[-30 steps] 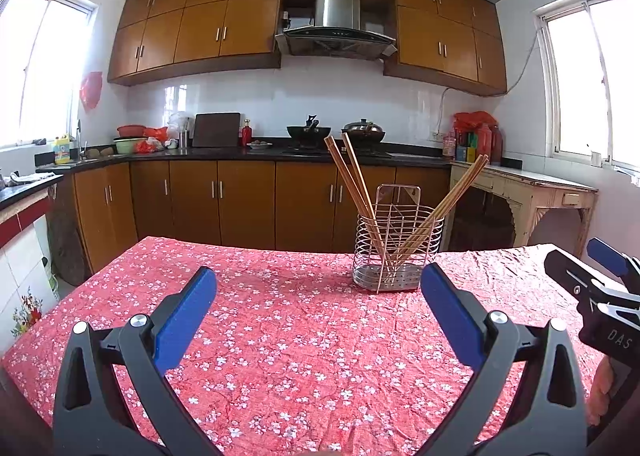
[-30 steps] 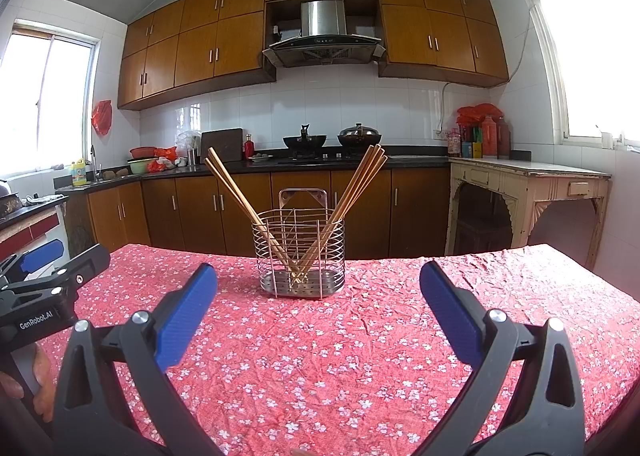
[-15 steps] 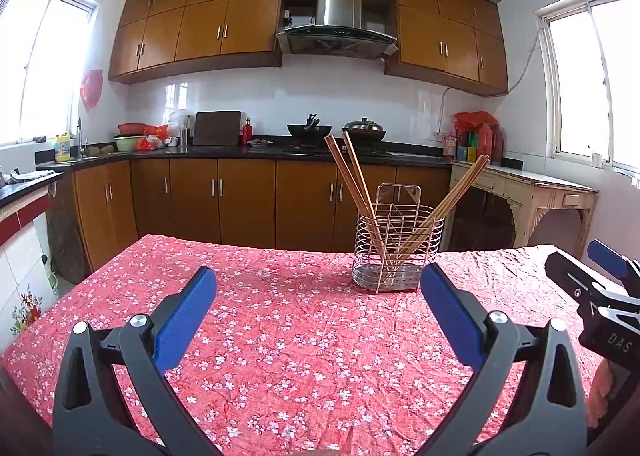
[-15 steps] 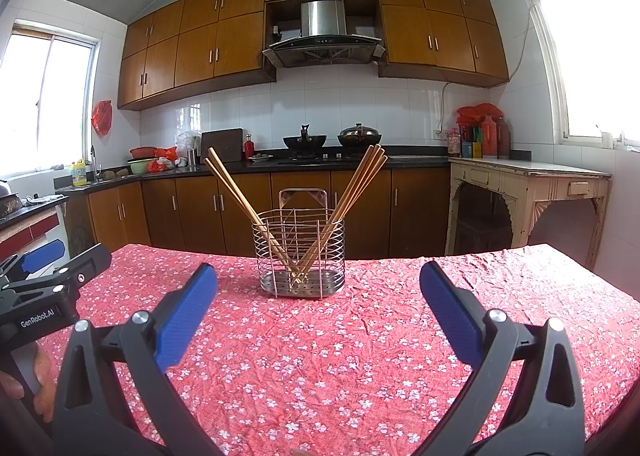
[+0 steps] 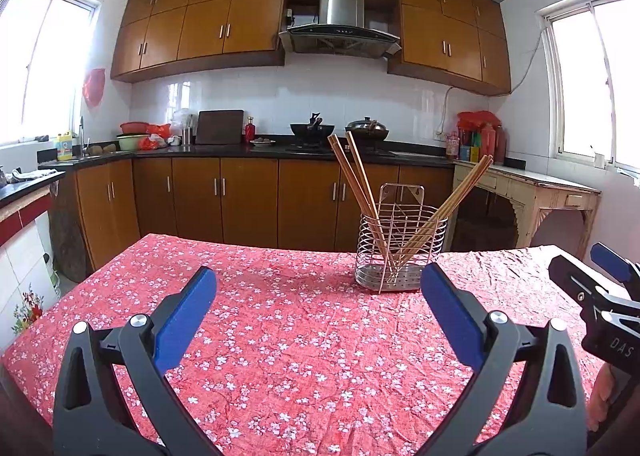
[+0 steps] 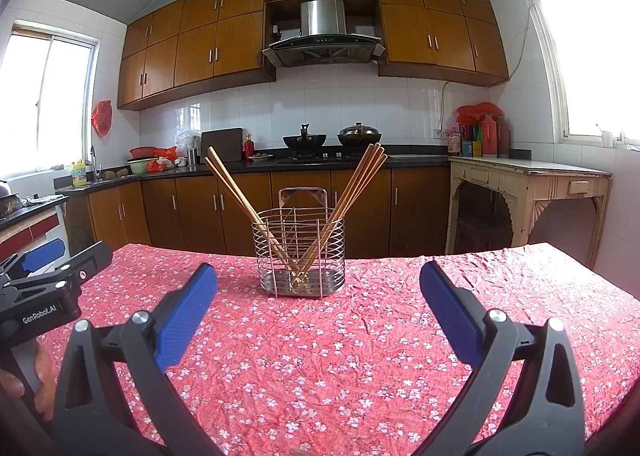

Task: Organize utensils

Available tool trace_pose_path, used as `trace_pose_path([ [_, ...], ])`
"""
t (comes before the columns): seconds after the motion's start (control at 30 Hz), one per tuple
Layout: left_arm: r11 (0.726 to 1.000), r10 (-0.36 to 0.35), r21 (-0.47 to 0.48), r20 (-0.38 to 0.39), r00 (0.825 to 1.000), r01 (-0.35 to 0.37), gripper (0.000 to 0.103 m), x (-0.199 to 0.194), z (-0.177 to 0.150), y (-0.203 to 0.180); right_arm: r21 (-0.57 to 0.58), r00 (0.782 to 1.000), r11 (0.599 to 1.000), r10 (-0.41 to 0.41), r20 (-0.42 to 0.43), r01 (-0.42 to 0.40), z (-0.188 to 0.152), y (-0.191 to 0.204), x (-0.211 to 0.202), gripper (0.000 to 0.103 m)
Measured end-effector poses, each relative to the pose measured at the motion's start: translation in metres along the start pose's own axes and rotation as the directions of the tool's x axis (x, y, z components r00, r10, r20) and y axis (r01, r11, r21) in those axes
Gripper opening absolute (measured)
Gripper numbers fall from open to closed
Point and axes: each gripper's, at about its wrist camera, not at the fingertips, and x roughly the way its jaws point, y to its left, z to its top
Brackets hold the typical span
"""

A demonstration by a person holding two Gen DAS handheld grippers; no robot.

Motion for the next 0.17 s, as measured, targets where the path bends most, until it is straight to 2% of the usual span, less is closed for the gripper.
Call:
trace_pose_path([
  [0.17,1.0,-0.001,-0.003,-0.001,1.0,0.001,0.101,0.0,-0.0001,-0.0004,0.0,1.0,1.0,0.0,-0.001,0.0,0.0004,-0.0001,0.0001,0.099],
])
